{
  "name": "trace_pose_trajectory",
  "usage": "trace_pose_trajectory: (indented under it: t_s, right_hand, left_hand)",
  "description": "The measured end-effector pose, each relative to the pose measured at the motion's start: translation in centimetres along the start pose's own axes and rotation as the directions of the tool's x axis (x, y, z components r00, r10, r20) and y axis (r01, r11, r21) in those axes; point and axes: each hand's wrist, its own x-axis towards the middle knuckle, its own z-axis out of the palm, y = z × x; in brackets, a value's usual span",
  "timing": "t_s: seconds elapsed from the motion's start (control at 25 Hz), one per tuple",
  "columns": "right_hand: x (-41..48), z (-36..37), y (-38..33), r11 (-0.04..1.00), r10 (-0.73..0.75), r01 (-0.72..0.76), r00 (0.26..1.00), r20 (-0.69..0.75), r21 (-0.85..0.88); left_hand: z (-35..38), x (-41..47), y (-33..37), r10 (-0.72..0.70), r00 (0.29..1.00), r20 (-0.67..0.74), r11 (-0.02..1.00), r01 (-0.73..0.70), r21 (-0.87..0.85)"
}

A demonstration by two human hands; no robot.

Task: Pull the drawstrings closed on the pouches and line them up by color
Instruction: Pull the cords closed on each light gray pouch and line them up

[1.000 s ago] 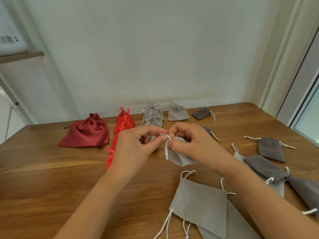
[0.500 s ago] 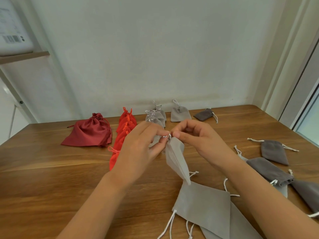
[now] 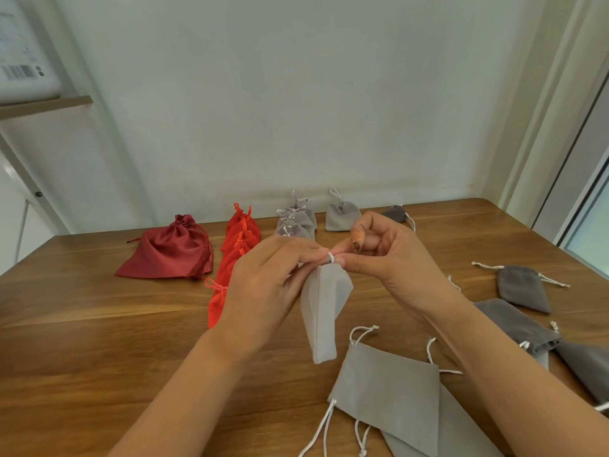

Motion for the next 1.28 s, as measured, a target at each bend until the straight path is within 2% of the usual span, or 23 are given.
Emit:
trace_pose_trajectory:
  t_s: [0.12, 0.24, 0.36, 0.44, 0.48, 0.52, 0.6, 0.72, 0.8, 0.88, 0.96, 1.0, 1.08, 1.16, 1.28]
  right_hand:
    - [0.0, 0.3, 0.1, 0.996, -0.032, 0.035, 0.999, 0.031, -0.082]
    - [0.0, 0.2, 0.2, 0.971, -0.046, 0.047, 0.999, 0.011, -0.233]
    - [-0.2, -0.7, -0.3, 0.833, -0.142, 0.097, 0.989, -0.041, -0.545]
    - [-0.2, -0.7, -0.3, 0.730, -0.197, 0.147, 0.980, 0.001, -0.668]
    - [-0.2, -0.6, -0.2, 0.702, -0.206, 0.159, 0.979, 0.015, -0.694]
    - [-0.2, -0.7, 0.0, 0.697, -0.201, 0.154, 0.979, 0.016, -0.700]
    - [0.0, -0.7, 0.1, 0.772, -0.146, 0.110, 0.989, -0.007, -0.626]
    - [0.1, -0.8, 0.0, 0.881, -0.048, 0.033, 0.999, -0.020, -0.472]
    - [0.1, -0.6, 0.2, 0.877, -0.052, 0.029, 0.998, -0.034, -0.479]
    - [0.0, -0.4, 0.6, 0.789, -0.155, 0.096, 0.987, -0.046, -0.607]
    - [-0.1, -0.2, 0.9, 0.647, -0.303, 0.191, 0.953, -0.019, -0.738]
    - [0.0, -0.2, 1.0, 0.631, -0.334, 0.202, 0.942, -0.027, -0.749]
    - [0.1, -0.5, 1.1, 0.732, -0.270, 0.160, 0.961, -0.066, -0.663]
    - [0.3, -0.8, 0.9, 0.842, -0.161, 0.112, 0.986, -0.049, -0.528]
    - [0.5, -1.3, 0.5, 0.906, -0.102, 0.086, 0.995, -0.015, -0.413]
  left_hand:
    - [0.3, 0.0, -0.1, -0.031, 1.000, -0.004, 0.999, 0.031, -0.014]
    - [0.3, -0.1, 0.0, -0.171, 0.985, 0.027, 0.984, 0.173, -0.048]
    - [0.3, -0.1, 0.8, -0.319, 0.944, 0.082, 0.936, 0.328, -0.130]
    - [0.6, -0.1, 1.5, -0.323, 0.940, 0.110, 0.926, 0.338, -0.167]
    - [0.7, -0.3, 1.7, -0.285, 0.952, 0.110, 0.941, 0.300, -0.154]
    - [1.0, -0.4, 1.8, -0.235, 0.966, 0.105, 0.961, 0.247, -0.125]
    - [1.2, -0.5, 1.9, -0.151, 0.985, 0.086, 0.985, 0.158, -0.070]
    - [1.2, -0.6, 1.6, -0.142, 0.984, 0.105, 0.986, 0.150, -0.075]
    - [1.1, -0.5, 2.0, -0.293, 0.943, 0.156, 0.935, 0.317, -0.157]
    - [1.2, -0.2, 2.5, -0.495, 0.835, 0.239, 0.776, 0.549, -0.311]
    - [1.5, -0.2, 2.4, -0.576, 0.766, 0.285, 0.651, 0.641, -0.407]
    - [1.6, -0.2, 2.4, -0.576, 0.762, 0.295, 0.626, 0.644, -0.441]
    - [1.6, -0.3, 2.1, -0.546, 0.781, 0.303, 0.632, 0.622, -0.462]
    - [1.6, -0.5, 1.4, -0.558, 0.759, 0.336, 0.657, 0.651, -0.381]
    - [1.3, -0.3, 0.7, -0.560, 0.615, 0.555, 0.538, 0.780, -0.321]
